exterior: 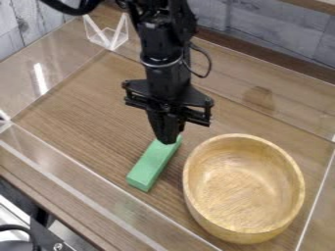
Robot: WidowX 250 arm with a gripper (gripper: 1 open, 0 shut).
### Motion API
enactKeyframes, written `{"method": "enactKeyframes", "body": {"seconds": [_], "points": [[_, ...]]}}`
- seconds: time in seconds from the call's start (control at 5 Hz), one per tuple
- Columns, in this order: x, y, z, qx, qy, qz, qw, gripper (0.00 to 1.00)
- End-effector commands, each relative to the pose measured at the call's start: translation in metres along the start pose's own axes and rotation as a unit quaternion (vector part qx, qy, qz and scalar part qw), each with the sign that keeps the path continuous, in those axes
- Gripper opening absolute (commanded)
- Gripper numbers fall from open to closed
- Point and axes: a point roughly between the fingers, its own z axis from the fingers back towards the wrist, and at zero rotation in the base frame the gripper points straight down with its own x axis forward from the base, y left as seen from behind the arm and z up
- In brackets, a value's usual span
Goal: Move green object from inside the wooden bowl to the table next to it
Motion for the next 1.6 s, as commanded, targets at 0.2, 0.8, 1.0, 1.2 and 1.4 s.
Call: {"method": "enactKeyframes", "body": {"seconds": [0.2,0.8,1.0,1.2,1.4], "points": [[0.001,0.006,0.015,0.003,-0.015,-0.005,0.9999,0.0],[-0.017,0.021,-0.002,0.011,0.002,-0.065,0.9978,0.0],[-0.023,0.013,-0.004,0.011,0.005,-0.068,0.9976,0.0],[-0.026,0.004,0.001,0.009,0.004,-0.071,0.9974,0.0],[-0.021,0.008,0.013,0.0,0.005,-0.057,0.9984,1.0]]}}
